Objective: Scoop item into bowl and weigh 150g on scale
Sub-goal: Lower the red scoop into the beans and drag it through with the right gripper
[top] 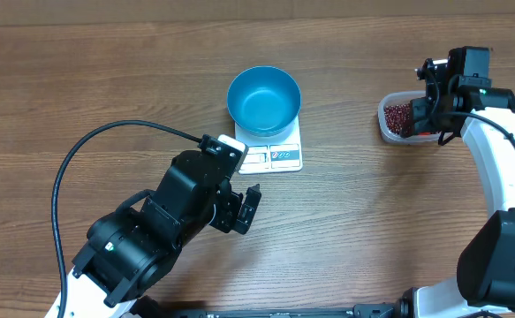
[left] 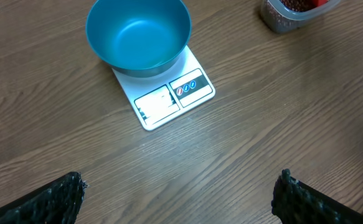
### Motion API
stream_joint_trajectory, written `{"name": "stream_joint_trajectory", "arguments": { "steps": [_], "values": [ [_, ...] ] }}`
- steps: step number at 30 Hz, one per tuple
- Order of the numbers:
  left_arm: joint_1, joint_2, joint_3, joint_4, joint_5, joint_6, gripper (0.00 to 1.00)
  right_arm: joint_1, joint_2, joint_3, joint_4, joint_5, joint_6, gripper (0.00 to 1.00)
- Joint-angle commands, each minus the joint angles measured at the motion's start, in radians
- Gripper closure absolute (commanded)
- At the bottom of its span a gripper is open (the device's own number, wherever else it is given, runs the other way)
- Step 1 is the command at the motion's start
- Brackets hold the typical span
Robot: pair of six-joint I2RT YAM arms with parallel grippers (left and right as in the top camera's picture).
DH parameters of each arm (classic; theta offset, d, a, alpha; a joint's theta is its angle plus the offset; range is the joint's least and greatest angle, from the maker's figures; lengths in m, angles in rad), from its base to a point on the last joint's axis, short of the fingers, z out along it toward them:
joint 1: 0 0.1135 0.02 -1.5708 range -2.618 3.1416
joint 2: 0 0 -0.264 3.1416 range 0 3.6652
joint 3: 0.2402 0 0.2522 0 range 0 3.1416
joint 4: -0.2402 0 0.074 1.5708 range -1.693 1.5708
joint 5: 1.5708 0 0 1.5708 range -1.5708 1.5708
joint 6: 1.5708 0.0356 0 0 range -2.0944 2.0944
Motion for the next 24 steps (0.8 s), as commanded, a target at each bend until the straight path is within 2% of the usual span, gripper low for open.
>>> {"name": "stream_joint_trajectory", "arguments": {
  "steps": [1,24],
  "values": [
    [-0.006,0.005,-0.002,-0.003,-0.01,0.015,0.01,-0.005,0.015,-0.015,-0.006,-0.062,0.029,0.96],
    [-0.006,0.005,-0.002,-0.003,-0.011,0.015,0.01,-0.01,0.053,-0.019,-0.01,-0.158,0.048,0.96]
  ]
}}
